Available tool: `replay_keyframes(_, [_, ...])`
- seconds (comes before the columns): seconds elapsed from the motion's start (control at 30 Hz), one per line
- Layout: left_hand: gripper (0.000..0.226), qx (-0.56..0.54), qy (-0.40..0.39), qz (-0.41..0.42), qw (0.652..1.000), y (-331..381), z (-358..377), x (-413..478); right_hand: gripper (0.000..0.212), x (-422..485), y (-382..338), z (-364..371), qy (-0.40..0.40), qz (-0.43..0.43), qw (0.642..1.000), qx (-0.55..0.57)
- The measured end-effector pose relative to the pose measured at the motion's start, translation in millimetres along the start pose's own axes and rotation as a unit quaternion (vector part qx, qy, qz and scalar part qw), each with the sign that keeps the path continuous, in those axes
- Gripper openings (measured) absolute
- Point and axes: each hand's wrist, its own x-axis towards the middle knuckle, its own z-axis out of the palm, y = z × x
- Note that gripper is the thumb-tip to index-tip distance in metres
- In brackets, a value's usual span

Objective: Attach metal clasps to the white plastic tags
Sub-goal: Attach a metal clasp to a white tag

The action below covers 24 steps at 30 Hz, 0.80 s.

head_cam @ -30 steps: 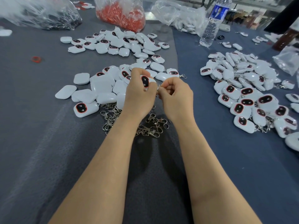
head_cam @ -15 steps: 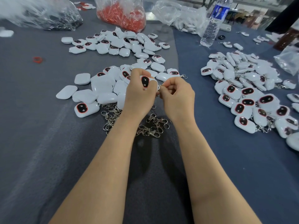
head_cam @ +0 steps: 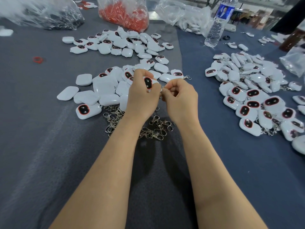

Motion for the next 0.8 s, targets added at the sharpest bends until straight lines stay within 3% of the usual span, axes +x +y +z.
replay_keyframes(0.2, [0.017,0.027,-0.008,-0.002,1.0,-1.9,1.6,-0.3,0.01,1.1,0.5,-0.5,0.006,0.013,1.0,0.002])
replay_keyframes(0.43, [0.011,0.135,-0.034,0.044,0.989,-4.0,-1.9,-0.4,0.019,4.8,3.0,-5.1,0.006,0.051,0.997,0.056])
replay_keyframes(0.8, [0.007,0.212,-0.022,0.081,0.974,-4.7,-1.3,-1.9,0.019,5.3,5.3,-6.2,-0.025,0.038,0.997,0.064])
